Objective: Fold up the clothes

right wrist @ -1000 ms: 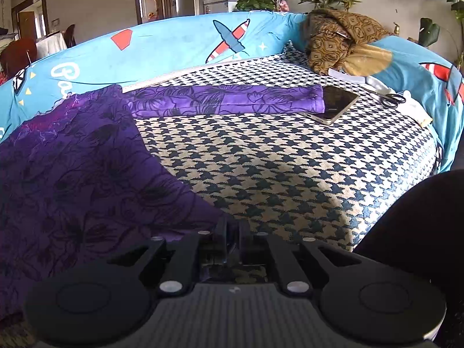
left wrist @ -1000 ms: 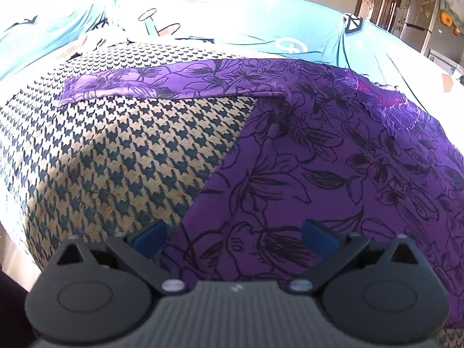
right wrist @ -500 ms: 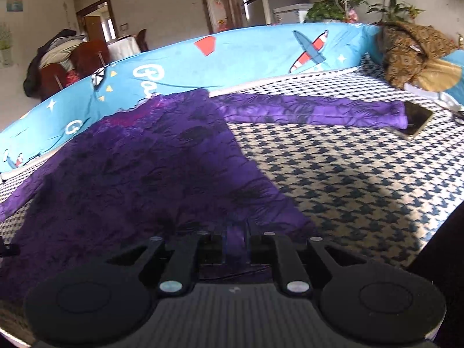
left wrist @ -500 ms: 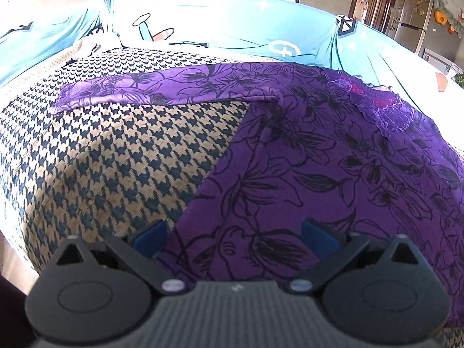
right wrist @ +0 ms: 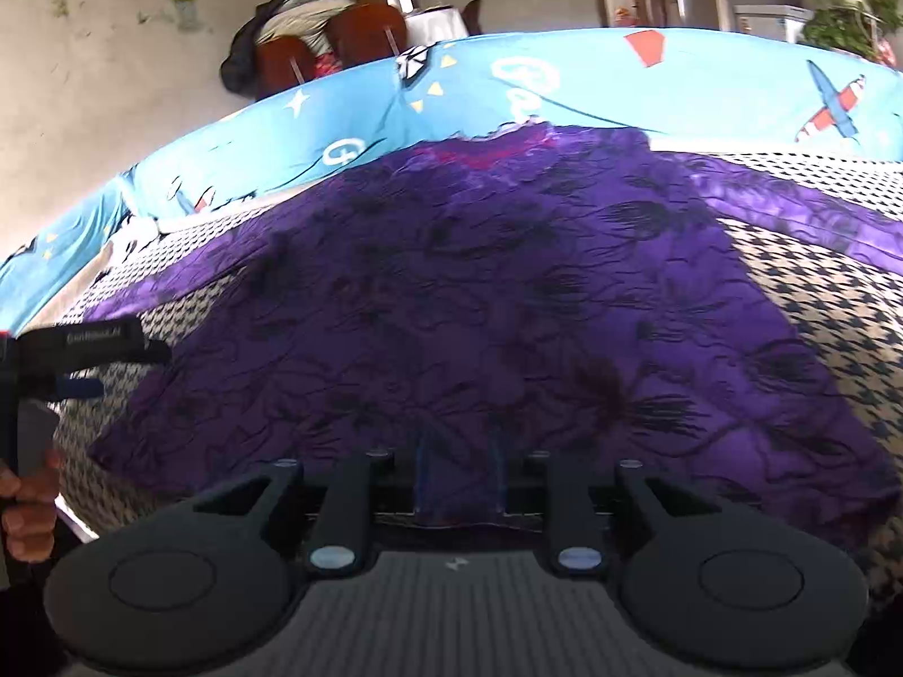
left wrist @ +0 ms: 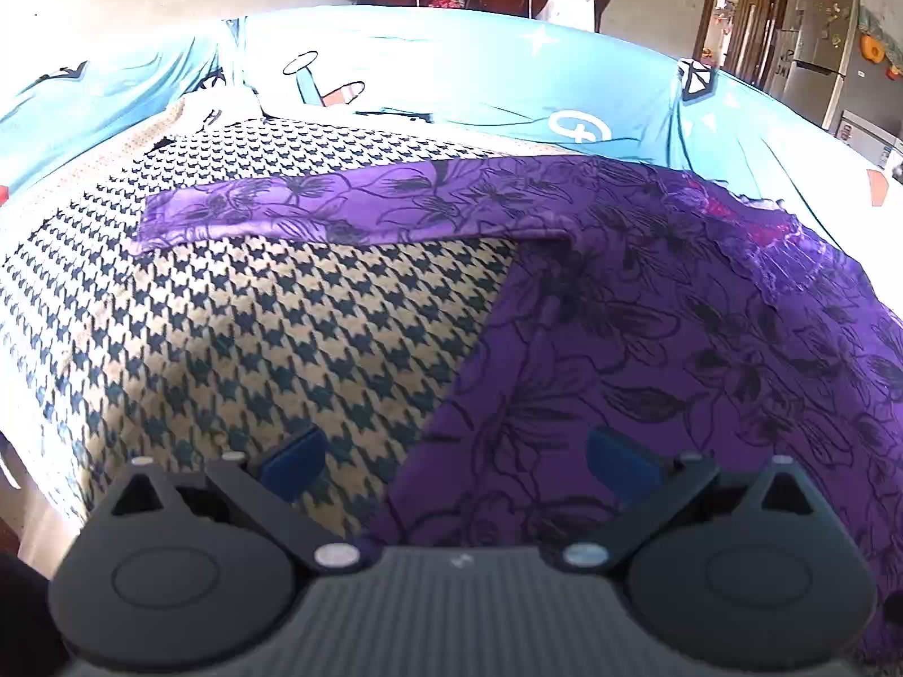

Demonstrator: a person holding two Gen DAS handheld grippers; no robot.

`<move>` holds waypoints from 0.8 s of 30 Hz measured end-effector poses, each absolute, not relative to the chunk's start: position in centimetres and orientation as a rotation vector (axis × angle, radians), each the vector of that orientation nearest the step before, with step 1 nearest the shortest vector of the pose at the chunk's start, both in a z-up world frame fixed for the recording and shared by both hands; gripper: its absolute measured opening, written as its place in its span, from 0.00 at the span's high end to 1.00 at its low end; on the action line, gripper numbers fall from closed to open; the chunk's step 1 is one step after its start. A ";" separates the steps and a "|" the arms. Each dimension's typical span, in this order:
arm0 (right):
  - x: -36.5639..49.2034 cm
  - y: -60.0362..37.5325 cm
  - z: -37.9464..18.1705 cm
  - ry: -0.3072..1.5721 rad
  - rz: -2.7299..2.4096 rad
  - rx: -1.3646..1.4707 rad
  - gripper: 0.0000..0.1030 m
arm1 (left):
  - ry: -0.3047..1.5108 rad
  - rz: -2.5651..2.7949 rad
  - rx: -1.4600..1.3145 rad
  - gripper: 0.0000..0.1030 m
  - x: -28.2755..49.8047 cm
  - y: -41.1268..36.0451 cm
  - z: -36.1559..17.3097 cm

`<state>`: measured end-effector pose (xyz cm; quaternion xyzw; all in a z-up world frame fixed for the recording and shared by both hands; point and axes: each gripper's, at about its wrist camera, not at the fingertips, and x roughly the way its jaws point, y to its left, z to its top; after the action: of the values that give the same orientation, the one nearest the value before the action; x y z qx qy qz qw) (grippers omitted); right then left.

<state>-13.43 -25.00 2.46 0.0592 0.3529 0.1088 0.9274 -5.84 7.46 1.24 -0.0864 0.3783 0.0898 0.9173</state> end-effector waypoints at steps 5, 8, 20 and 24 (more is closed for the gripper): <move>-12.5 -22.3 1.1 0.799 0.282 0.059 0.69 | 0.754 0.200 -0.180 0.00 -4.7 8.6 2.8; -12.6 -21.2 1.5 0.786 0.346 0.050 0.68 | 0.744 0.193 -0.174 0.00 -3.8 8.9 3.6; -11.2 -15.2 2.6 0.749 0.525 0.059 0.68 | 0.729 0.077 -0.101 0.00 1.6 8.8 5.0; -10.2 -13.1 2.3 0.751 0.564 0.057 0.68 | 0.749 0.029 -0.102 0.00 3.2 8.9 5.1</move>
<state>-10.24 -13.07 2.28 0.0274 0.3617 0.2719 0.8913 3.23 8.88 5.11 -0.0496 0.3656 0.0142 0.9294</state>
